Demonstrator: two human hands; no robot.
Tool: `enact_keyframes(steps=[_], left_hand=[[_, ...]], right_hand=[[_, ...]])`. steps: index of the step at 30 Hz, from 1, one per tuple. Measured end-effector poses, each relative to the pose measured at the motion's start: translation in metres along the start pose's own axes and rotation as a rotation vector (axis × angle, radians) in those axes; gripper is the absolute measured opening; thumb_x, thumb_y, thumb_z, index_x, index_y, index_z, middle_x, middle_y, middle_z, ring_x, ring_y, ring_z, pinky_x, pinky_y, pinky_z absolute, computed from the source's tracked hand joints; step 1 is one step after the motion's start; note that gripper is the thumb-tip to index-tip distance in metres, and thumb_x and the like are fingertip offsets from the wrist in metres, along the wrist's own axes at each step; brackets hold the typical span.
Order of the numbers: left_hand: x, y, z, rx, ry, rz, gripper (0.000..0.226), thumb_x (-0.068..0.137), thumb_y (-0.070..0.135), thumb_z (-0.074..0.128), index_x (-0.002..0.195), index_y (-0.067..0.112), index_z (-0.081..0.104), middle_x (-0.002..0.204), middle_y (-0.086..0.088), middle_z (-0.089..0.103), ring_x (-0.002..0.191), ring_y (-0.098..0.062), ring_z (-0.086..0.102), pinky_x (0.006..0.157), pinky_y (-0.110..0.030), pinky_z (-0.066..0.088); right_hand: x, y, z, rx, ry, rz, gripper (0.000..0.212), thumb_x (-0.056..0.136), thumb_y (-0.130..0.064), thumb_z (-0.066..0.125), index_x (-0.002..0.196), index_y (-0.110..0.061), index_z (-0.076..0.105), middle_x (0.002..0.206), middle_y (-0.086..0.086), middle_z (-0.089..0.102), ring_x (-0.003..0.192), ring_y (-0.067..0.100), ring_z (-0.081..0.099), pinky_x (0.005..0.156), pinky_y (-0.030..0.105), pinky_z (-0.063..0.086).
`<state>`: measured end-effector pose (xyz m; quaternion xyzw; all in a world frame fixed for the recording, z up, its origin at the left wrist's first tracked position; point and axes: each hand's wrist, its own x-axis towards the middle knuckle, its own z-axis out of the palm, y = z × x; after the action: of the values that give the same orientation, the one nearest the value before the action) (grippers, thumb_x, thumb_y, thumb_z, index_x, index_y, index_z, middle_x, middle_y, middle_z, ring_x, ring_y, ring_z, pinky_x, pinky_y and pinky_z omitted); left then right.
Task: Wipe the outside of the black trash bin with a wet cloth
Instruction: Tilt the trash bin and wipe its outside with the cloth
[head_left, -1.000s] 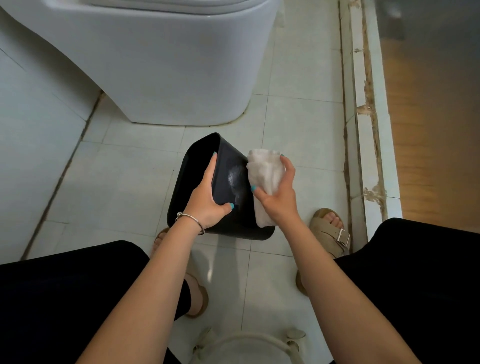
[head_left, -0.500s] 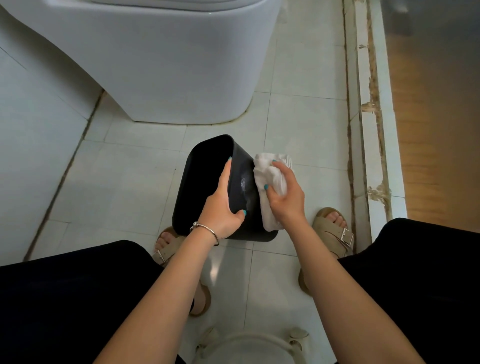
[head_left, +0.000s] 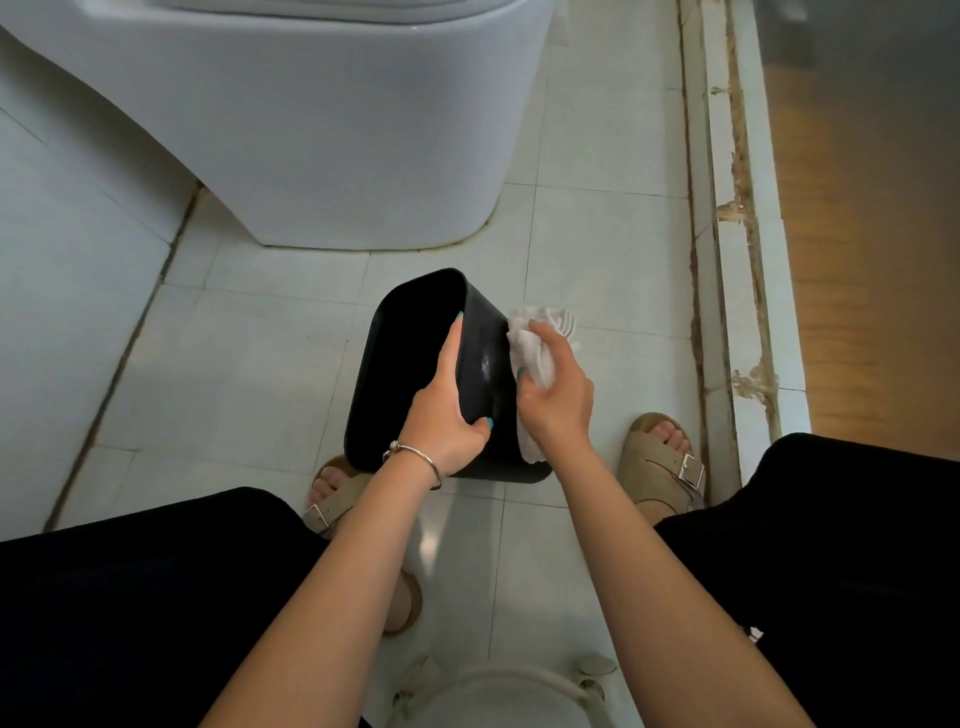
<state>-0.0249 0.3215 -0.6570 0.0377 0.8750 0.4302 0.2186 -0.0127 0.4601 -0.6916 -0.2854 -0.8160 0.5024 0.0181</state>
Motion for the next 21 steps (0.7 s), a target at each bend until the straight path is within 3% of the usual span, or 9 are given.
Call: enact_keyframes(steps=[3, 5, 7, 10, 14, 17, 21], left_hand=[[-0.001, -0.002, -0.001, -0.031, 0.001, 0.006, 0.11, 0.077, 0.005, 0.068, 0.15, 0.043, -0.006, 0.11, 0.002, 0.06, 0.085, -0.017, 0.064, 0.078, -0.036, 0.056], [-0.004, -0.004, -0.002, -0.033, 0.013, 0.004, 0.11, 0.078, 0.005, 0.069, 0.15, 0.041, -0.005, 0.108, 0.007, 0.054, 0.087, -0.016, 0.063, 0.079, -0.033, 0.056], [-0.005, -0.005, -0.003, -0.022, 0.004, 0.006, 0.111, 0.078, 0.006, 0.07, 0.15, 0.042, -0.006, 0.107, 0.007, 0.053, 0.087, -0.017, 0.063, 0.079, -0.035, 0.057], [0.001, -0.003, -0.003, 0.001, -0.023, 0.023, 0.113, 0.077, 0.006, 0.07, 0.147, 0.049, -0.008, 0.111, -0.001, 0.061, 0.086, -0.02, 0.065, 0.079, -0.038, 0.057], [0.005, -0.007, -0.009, -0.031, -0.023, 0.036, 0.112, 0.076, 0.005, 0.07, 0.149, 0.045, -0.004, 0.124, 0.004, 0.056, 0.094, -0.014, 0.062, 0.08, -0.028, 0.053], [0.0, -0.011, -0.011, -0.045, -0.005, 0.021, 0.112, 0.076, 0.005, 0.072, 0.151, 0.041, -0.004, 0.129, 0.008, 0.049, 0.099, -0.012, 0.059, 0.083, -0.027, 0.052], [0.003, -0.005, -0.006, -0.009, -0.028, 0.038, 0.112, 0.077, 0.006, 0.07, 0.149, 0.045, -0.005, 0.116, 0.002, 0.059, 0.088, -0.014, 0.063, 0.078, -0.03, 0.055]], right_hand=[[-0.009, 0.0, -0.001, 0.023, -0.057, -0.093, 0.054, 0.087, -0.008, 0.054, 0.13, -0.042, 0.052, 0.115, -0.007, 0.062, 0.098, 0.013, 0.055, 0.087, 0.022, 0.043], [-0.005, 0.0, -0.004, 0.02, -0.068, -0.075, 0.052, 0.089, -0.009, 0.055, 0.131, -0.039, 0.053, 0.108, -0.009, 0.059, 0.094, 0.011, 0.053, 0.083, 0.019, 0.04], [0.003, 0.002, -0.005, 0.009, -0.036, -0.016, 0.051, 0.091, -0.01, 0.055, 0.133, -0.039, 0.052, 0.103, -0.005, 0.057, 0.095, 0.018, 0.055, 0.082, 0.023, 0.042], [0.003, 0.001, -0.002, -0.007, -0.004, 0.015, 0.052, 0.091, -0.012, 0.053, 0.134, -0.04, 0.05, 0.111, 0.0, 0.061, 0.103, 0.025, 0.057, 0.086, 0.029, 0.046], [-0.018, -0.003, 0.001, 0.052, -0.069, -0.087, 0.054, 0.088, -0.008, 0.055, 0.132, -0.039, 0.053, 0.107, -0.014, 0.056, 0.092, 0.008, 0.054, 0.078, 0.01, 0.039], [-0.011, -0.004, -0.002, 0.034, -0.091, -0.089, 0.053, 0.09, -0.01, 0.055, 0.135, -0.039, 0.05, 0.114, -0.011, 0.056, 0.094, 0.007, 0.051, 0.083, 0.016, 0.039], [-0.004, -0.004, -0.004, 0.023, -0.025, 0.01, 0.054, 0.092, -0.012, 0.054, 0.138, -0.04, 0.047, 0.117, -0.003, 0.058, 0.103, 0.018, 0.054, 0.088, 0.024, 0.042]])
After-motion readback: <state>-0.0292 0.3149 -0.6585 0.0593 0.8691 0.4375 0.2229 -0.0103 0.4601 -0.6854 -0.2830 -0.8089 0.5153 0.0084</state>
